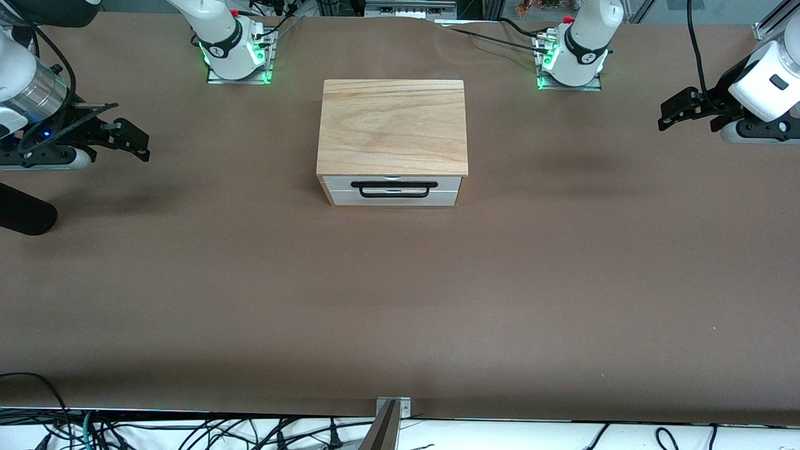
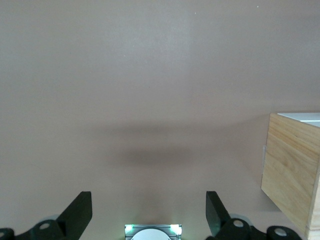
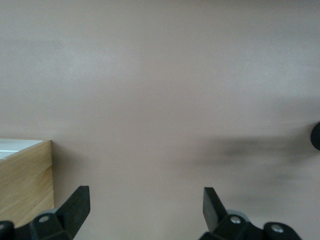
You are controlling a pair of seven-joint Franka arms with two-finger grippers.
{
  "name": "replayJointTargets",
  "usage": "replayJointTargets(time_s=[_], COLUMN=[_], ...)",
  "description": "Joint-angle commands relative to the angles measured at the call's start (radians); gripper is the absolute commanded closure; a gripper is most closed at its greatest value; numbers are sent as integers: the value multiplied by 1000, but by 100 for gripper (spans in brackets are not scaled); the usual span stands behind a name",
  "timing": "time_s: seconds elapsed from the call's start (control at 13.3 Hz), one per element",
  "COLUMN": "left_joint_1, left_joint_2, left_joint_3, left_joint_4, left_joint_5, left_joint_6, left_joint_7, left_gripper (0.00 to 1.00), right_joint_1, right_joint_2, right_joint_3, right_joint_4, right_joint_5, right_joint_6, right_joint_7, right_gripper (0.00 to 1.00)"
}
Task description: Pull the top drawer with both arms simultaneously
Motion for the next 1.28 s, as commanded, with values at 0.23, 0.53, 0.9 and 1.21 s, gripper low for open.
replayJointTargets(time_s=[0.23, 0.53, 0.9, 1.21], left_joint_1=[-1, -1, -1, -1], left_joint_2=[-31, -25, -21, -19], left_joint_3=[-11, -11, -10, -10], left_joint_4=[-48, -46, -44, -43], left_joint_5=[36, 36, 36, 36], left_joint_6=[47, 50, 48, 48], left_joint_7=[11, 14, 3, 3], left_gripper=[0, 0, 0, 0], right_joint_1=[17, 17, 17, 17], right_joint_2=[19, 25, 22, 45], right_joint_3=[-16, -16, 4, 26], right_joint_4=[33, 35, 33, 20], right_joint_5=[2, 6, 0, 6], right_joint_6=[-24, -24, -44, -43], right_joint_7=[-3, -2, -3, 14], right_gripper=[0, 0, 0, 0])
